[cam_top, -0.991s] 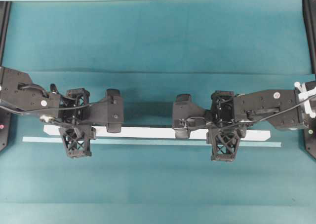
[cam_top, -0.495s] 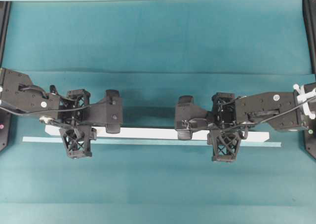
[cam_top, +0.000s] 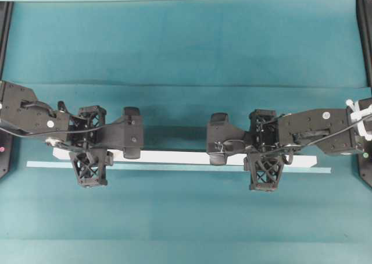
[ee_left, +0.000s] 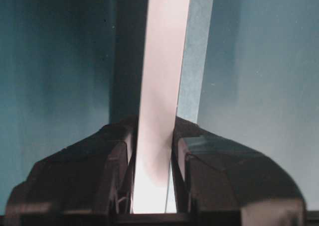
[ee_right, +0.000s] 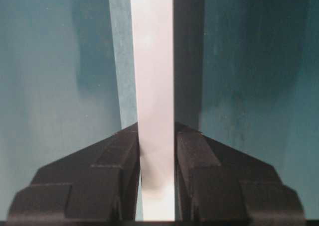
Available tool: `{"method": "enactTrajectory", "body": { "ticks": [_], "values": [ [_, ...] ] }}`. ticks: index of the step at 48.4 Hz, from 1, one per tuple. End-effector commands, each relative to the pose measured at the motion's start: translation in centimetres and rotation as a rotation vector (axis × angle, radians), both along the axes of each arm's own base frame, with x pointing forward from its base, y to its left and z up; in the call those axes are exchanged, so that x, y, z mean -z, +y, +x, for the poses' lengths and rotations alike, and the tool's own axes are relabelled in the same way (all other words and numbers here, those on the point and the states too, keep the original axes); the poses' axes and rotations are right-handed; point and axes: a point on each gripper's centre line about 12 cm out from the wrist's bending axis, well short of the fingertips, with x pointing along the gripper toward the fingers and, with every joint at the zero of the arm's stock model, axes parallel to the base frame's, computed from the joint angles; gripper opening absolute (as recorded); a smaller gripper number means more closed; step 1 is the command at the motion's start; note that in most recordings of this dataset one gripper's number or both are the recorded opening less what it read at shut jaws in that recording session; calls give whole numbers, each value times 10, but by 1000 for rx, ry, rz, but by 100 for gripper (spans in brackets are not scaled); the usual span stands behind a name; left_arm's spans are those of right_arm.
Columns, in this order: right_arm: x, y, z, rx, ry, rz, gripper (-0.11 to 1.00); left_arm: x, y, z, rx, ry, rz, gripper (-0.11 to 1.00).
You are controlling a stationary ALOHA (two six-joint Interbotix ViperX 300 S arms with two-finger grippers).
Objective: Lift a wooden board with both hands.
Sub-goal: 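Set the board down on the table with both grippers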
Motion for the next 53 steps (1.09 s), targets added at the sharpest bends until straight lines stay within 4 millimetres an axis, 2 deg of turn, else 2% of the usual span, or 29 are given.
{"method": "enactTrajectory", "body": {
  "ticks": [1,19,22,25,28,33,36,40,42,48,53],
  "values": [
    [0,0,8,-2,-48,0,21,-5,-3,7,15,-61,-1,17],
    [1,-3,6,3,-45,-4,22,-3,-4,1,17,-55,-1,17],
    [1,-4,5,4,-43,-5,31,-3,-4,0,17,-54,-1,18],
    [2,-5,5,8,-38,-5,50,-3,-4,0,17,-55,-1,18],
    [2,-5,5,9,-38,-4,68,-3,-3,-2,17,-55,-1,29],
    [2,-5,4,8,-37,-5,90,-5,-6,-5,29,-63,0,60],
    [1,-5,4,7,-42,-7,94,-5,-6,-6,35,-60,2,78],
    [2,-5,5,4,-42,-8,93,-4,-6,-9,37,-53,3,94],
    [1,-5,5,6,-45,-8,93,-4,-6,-9,39,-50,4,99],
    [-1,-5,5,11,-52,-7,93,-9,-6,-8,42,-67,4,99],
    [-13,-7,6,20,-87,-6,93,-23,-6,-4,44,-116,5,100]
  ]
}}
